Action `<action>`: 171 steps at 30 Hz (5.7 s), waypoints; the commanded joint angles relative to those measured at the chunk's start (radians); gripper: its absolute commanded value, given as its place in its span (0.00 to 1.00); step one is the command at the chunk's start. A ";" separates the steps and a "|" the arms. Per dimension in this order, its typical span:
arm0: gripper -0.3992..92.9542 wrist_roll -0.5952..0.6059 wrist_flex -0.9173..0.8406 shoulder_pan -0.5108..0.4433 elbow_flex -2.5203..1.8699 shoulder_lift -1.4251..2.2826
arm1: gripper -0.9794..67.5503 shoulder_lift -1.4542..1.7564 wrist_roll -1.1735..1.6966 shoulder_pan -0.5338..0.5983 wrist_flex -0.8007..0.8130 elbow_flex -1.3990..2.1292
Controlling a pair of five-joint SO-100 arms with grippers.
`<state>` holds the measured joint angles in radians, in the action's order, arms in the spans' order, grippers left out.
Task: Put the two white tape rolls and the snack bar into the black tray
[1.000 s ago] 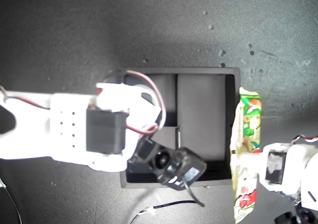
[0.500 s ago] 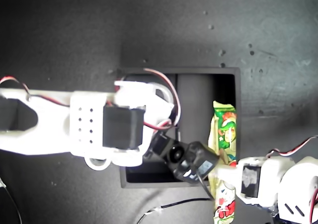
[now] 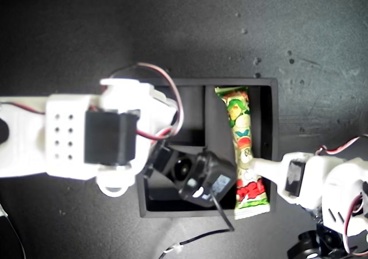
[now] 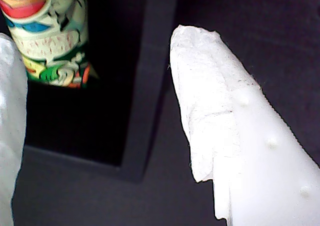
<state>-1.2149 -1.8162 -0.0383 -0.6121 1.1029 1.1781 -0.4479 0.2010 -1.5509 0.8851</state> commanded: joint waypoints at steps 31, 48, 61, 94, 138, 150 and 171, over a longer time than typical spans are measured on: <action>0.10 -0.514 0.551 -0.443 -0.841 0.357 | 0.18 0.721 -0.482 -0.060 -0.193 0.515; 0.11 -0.571 0.746 -0.454 -1.014 0.337 | 0.17 0.723 -0.486 -0.034 -0.186 0.520; 0.01 -0.669 0.859 -0.408 -1.216 0.399 | 0.15 0.738 -0.511 -0.060 -0.181 0.523; 0.01 -0.281 -0.020 -0.261 0.532 -0.411 | 0.07 1.075 -0.653 -0.051 -0.052 0.900; 0.00 -0.259 0.632 0.063 -2.008 1.796 | 0.01 2.163 -0.946 -0.152 0.276 1.875; 0.00 -0.252 0.583 0.051 -2.319 2.171 | 0.01 2.166 -0.888 -0.219 0.330 2.086; 0.01 -0.344 0.482 0.034 -2.526 2.286 | 0.01 2.171 -0.925 -0.308 0.210 2.240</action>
<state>-1.4987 -1.3008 0.0138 -3.0818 3.3379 3.3425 -1.3514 -0.1104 -1.3085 3.1124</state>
